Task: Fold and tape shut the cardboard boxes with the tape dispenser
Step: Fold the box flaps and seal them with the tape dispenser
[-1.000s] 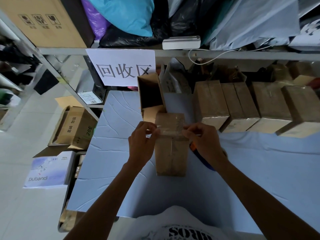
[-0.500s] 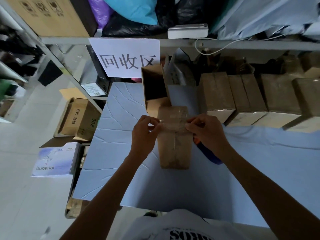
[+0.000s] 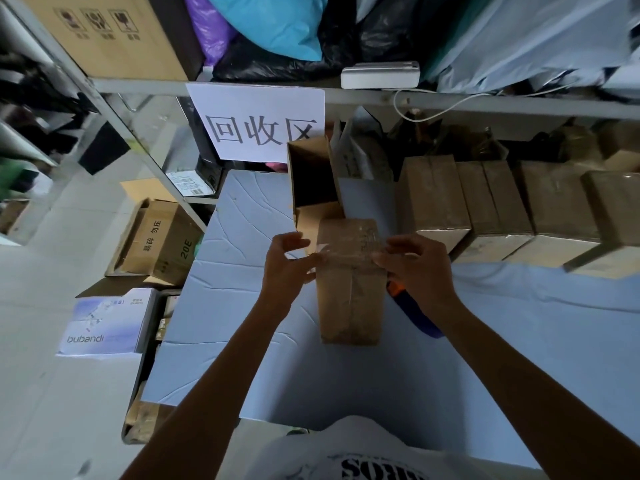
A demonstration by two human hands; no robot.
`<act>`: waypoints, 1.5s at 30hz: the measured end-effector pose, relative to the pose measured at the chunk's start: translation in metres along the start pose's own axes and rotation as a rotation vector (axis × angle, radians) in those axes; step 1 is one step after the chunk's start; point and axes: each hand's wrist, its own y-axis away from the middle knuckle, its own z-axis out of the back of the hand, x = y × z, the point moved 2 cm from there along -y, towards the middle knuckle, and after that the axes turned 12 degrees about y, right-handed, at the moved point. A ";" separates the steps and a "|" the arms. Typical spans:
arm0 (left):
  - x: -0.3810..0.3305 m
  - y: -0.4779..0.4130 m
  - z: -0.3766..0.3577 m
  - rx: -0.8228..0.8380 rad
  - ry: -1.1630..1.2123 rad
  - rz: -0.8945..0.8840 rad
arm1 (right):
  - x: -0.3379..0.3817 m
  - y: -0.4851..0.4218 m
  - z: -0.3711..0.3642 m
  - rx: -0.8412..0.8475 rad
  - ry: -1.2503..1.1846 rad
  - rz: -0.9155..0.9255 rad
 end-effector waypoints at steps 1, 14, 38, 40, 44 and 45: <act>-0.001 -0.001 0.000 0.004 0.022 -0.001 | -0.001 0.000 -0.001 -0.004 -0.001 -0.006; -0.001 -0.005 -0.018 -0.094 -0.308 -0.077 | -0.010 -0.015 -0.018 -0.076 0.060 -0.116; -0.010 0.007 -0.014 -0.081 -0.178 0.028 | 0.004 -0.006 -0.024 0.143 0.098 -0.116; -0.012 0.008 -0.012 -0.070 -0.172 0.041 | 0.008 -0.003 -0.030 0.106 0.197 -0.080; -0.014 0.005 -0.008 -0.075 -0.109 0.073 | 0.007 -0.009 -0.021 0.213 0.052 -0.182; -0.016 0.004 -0.011 -0.062 -0.101 0.069 | 0.006 -0.011 -0.014 0.235 -0.015 -0.211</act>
